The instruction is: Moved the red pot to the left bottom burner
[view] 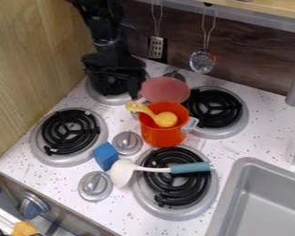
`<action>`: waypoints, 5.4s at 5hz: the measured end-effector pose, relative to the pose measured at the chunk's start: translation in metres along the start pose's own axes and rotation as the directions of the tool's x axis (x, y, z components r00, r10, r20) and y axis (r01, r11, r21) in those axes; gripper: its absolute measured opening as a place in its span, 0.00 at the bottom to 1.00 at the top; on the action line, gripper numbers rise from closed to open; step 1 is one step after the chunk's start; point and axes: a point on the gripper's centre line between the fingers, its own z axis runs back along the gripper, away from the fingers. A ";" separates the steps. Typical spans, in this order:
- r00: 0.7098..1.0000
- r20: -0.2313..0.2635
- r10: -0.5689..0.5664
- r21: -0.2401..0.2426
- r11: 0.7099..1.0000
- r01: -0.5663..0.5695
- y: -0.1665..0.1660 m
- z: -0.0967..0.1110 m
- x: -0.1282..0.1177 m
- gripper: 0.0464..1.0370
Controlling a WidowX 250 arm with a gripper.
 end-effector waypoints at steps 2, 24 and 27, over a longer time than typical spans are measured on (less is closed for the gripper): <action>0.928 0.068 -0.366 -0.214 0.903 0.372 -0.041 0.009 0.006 0.96; 0.999 0.037 0.029 0.122 0.992 -0.034 0.037 -0.037 -0.014 0.03; 0.997 0.082 0.016 0.077 0.997 -0.023 0.055 -0.043 -0.018 0.23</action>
